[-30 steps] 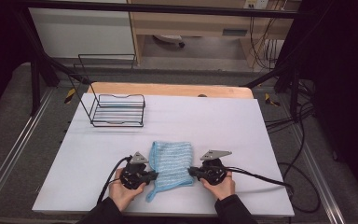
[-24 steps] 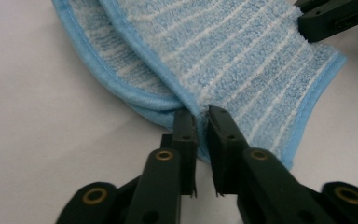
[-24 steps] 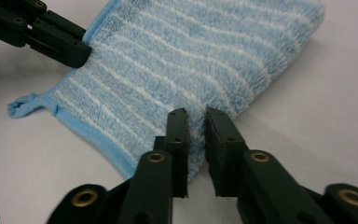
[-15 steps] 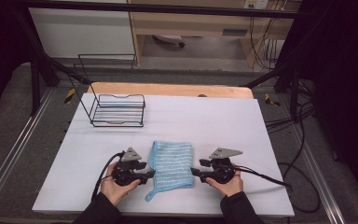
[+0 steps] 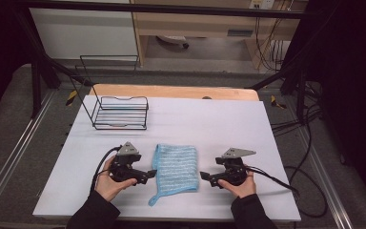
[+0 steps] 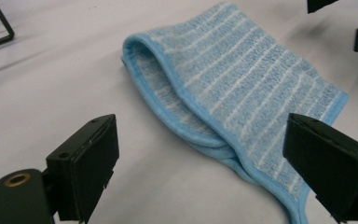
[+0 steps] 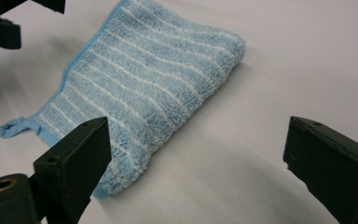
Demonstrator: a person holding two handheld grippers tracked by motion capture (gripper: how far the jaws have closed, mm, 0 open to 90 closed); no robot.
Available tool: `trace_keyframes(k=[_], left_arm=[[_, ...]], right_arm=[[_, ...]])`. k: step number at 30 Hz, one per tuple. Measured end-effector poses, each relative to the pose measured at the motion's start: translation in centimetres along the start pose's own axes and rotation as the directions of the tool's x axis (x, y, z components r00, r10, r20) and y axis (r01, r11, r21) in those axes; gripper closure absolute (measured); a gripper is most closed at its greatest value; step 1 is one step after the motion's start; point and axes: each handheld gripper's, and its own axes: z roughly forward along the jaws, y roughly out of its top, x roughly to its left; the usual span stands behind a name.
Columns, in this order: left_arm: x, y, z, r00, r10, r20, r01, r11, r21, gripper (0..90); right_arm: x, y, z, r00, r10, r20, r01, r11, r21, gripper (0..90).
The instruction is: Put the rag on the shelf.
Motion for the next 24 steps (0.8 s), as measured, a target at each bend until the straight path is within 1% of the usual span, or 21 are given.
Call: trace_keyframes(k=[2,6,7,9,11,12,14,15,19,24], left_arm=[[0.1,0.3,0.0,0.9999,0.005,-0.009,-0.005,1.0000,0.005,11.5],[0.7,1.1,0.2,0.9998,0.014,-0.012,-0.014,0.9999,0.003,11.4],[0.8,1.4,0.3,0.9997,0.013,-0.020,-0.013,0.9999,0.008,12.1],[1.2,2.0,0.5,0.9990,0.017,-0.041,-0.017,0.9998,0.009,14.5],[1.5,2.6,0.8,0.9981,0.012,-0.060,-0.012,0.9999,0.007,15.6],[1.7,2.9,0.9,0.9978,0.003,-0.066,-0.003,1.0000,0.002,16.2],[2.0,3.4,1.3,0.9969,0.000,-0.079,-0.001,1.0000,-0.009,18.2],[2.1,3.7,1.4,0.9961,0.004,-0.088,-0.005,1.0000,-0.007,19.4],[2.5,4.3,2.3,0.9928,-0.003,-0.119,0.003,1.0000,-0.002,21.9],[3.1,4.7,3.6,0.9908,-0.030,-0.132,0.029,0.9995,-0.006,27.0]], right_arm=[[0.0,0.0,-0.1,1.0000,-0.003,-0.002,0.003,1.000,0.009,4.9],[0.0,0.0,-0.2,0.9999,-0.014,0.004,0.014,1.000,0.008,4.0],[0.1,-0.1,-0.2,0.9999,-0.008,0.006,0.008,1.000,0.009,3.5],[0.1,-0.1,-0.2,0.9999,-0.011,0.010,0.011,1.000,0.007,3.4],[0.1,-0.1,-0.2,0.9999,-0.012,0.011,0.012,1.000,0.006,3.2],[0.1,-0.1,-0.2,0.9998,-0.014,0.011,0.014,1.000,0.005,3.2],[0.2,-0.2,-0.2,0.9999,-0.011,0.012,0.011,1.000,0.008,3.0],[0.2,-0.2,-0.2,0.9998,-0.015,0.013,0.015,1.000,0.007,2.9],[0.2,-0.2,-0.3,0.9997,-0.012,0.021,0.012,1.000,0.005,2.7],[0.2,-0.2,-0.4,0.9995,-0.019,0.025,0.019,1.000,0.003,2.2]])
